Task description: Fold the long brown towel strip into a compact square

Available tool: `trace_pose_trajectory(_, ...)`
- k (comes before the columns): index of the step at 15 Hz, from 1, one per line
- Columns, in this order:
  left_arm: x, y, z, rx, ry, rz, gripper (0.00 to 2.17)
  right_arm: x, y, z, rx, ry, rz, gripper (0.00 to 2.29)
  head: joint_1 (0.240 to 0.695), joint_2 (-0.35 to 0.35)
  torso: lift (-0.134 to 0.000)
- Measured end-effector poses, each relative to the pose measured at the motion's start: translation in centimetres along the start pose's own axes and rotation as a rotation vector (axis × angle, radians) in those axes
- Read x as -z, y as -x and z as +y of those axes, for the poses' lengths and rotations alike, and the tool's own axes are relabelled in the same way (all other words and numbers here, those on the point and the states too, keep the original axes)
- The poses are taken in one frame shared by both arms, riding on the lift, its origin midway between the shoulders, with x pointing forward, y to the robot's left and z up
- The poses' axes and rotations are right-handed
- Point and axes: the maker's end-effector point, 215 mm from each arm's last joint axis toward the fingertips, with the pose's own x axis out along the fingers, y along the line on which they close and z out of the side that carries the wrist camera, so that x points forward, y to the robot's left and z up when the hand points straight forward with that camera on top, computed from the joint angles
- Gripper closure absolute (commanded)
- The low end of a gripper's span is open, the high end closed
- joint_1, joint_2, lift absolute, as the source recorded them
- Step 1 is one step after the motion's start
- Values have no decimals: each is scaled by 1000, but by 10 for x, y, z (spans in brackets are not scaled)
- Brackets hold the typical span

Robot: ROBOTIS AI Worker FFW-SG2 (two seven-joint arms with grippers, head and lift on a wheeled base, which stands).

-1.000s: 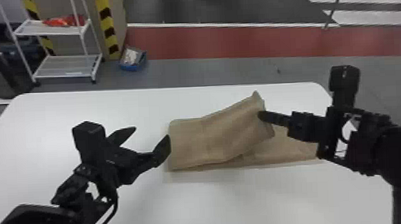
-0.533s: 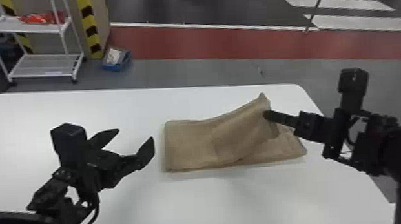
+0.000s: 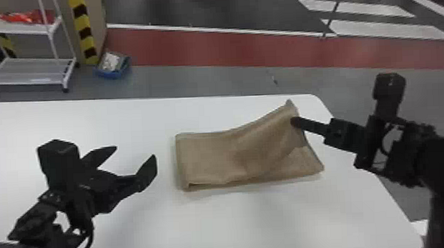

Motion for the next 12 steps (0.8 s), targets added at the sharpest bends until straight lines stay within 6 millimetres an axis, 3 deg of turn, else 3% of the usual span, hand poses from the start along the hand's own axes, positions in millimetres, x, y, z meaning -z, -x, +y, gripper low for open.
trace_pose_trajectory(3, 1, 0, 0, 0, 0, 2, 29, 12, -1, -13, 14, -15, 6, 1295, 695, -216, -124)
trace_pose_trajectory(7, 4, 1, 2, 0, 2, 7, 29, 22, -12, -49, 60, -35, -8, 1288, 695, -236, -124)
trace_pose_trajectory(9, 7, 1, 2, 0, 3, 13, 29, 26, -20, -63, 85, -31, -5, 1156, 695, -248, -124)
trace_pose_trajectory(12, 9, 2, 5, -1, 0, 15, 29, 44, -28, -78, 116, -35, 32, 1143, 695, -253, -124)
